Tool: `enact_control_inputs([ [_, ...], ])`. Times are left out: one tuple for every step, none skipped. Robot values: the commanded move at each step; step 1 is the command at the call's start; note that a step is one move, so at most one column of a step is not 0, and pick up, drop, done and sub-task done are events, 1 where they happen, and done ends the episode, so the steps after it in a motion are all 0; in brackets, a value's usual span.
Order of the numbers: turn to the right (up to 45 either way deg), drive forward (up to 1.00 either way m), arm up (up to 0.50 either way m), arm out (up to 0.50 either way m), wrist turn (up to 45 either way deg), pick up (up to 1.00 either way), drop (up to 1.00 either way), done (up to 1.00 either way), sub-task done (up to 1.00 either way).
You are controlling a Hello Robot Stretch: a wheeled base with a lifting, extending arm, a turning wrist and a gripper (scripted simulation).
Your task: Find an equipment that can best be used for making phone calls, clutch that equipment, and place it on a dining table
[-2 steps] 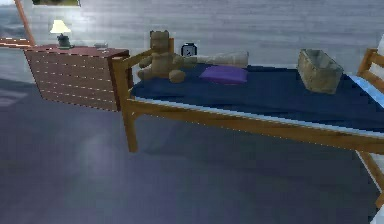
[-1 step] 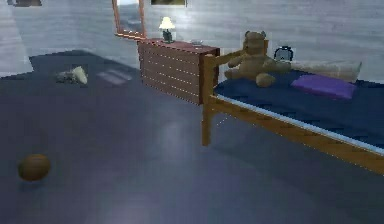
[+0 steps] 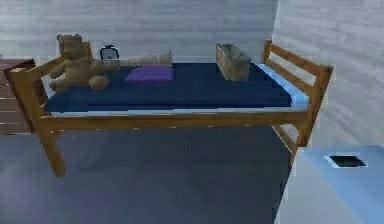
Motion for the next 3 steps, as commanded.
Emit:
enact_control_inputs([
  [27.0, 0.0, 0.0, 0.0, 0.0, 0.0, 0.0, 0.0, 0.0],
  [0.0, 0.55, 0.0, 0.0, 0.0, 0.0, 0.0, 0.0, 0.0],
  [-45.0, 0.0, 0.0, 0.0, 0.0, 0.0, 0.0, 0.0, 0.0],
])
